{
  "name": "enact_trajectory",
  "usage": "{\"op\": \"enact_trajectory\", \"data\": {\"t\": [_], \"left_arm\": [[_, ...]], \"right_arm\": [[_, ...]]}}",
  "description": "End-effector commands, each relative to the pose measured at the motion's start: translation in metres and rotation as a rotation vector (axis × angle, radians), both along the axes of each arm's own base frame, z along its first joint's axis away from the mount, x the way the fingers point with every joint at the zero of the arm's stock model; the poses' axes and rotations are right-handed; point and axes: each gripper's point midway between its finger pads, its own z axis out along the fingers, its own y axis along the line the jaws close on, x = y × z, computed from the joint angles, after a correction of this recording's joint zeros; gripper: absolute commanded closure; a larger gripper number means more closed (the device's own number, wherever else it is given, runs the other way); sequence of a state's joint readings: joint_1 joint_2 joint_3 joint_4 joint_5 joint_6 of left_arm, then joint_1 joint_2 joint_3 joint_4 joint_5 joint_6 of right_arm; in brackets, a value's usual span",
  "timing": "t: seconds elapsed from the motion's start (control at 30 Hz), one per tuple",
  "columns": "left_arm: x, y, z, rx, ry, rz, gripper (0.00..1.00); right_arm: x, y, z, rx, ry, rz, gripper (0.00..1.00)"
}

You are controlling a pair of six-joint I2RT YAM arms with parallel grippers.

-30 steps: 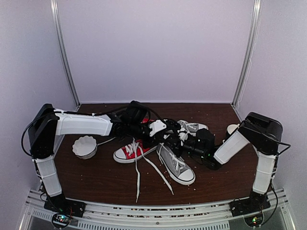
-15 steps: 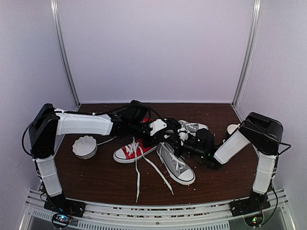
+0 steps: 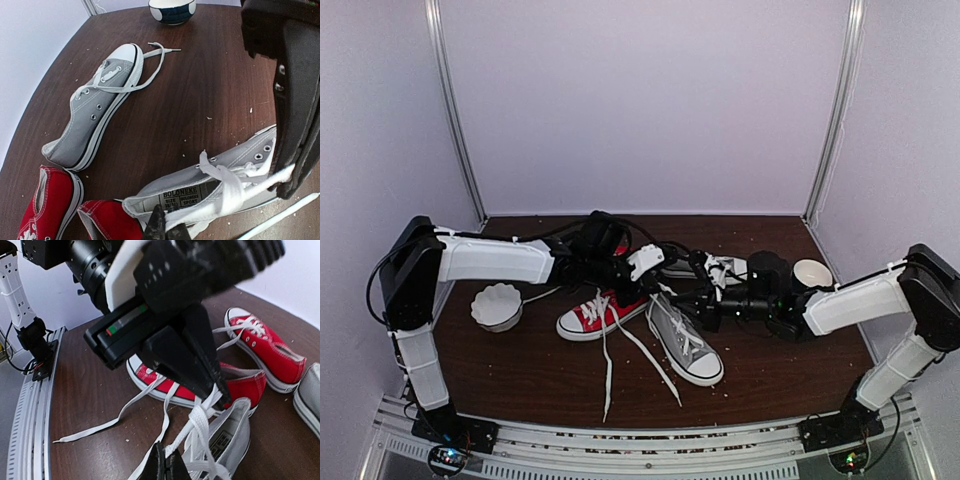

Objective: Tie the shoes
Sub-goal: Cross the shoelace over the shoe.

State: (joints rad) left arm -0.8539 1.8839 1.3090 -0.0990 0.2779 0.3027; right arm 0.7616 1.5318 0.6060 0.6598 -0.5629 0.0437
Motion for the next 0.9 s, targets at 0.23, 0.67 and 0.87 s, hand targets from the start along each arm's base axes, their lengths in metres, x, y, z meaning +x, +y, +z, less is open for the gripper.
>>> {"op": "enact_trajectory", "data": {"t": [0.23,0.67,0.87], "left_arm": [[0.022,0.003,-0.002,-0.014,-0.02,0.073,1.0],[0.021,0.005,-0.011,0.007,-0.017,0.078,1.0],[0.014,0.0,-0.01,0.009,-0.021,0.054,1.0]], "right_arm": [[-0.065,0.006,0.025,-0.011,0.42,0.275,1.0],[-0.068,-0.003,0.09,0.168,0.694,0.247,1.0],[-0.061,-0.008,0.089,0.107,0.791,0.148,1.0]]}}
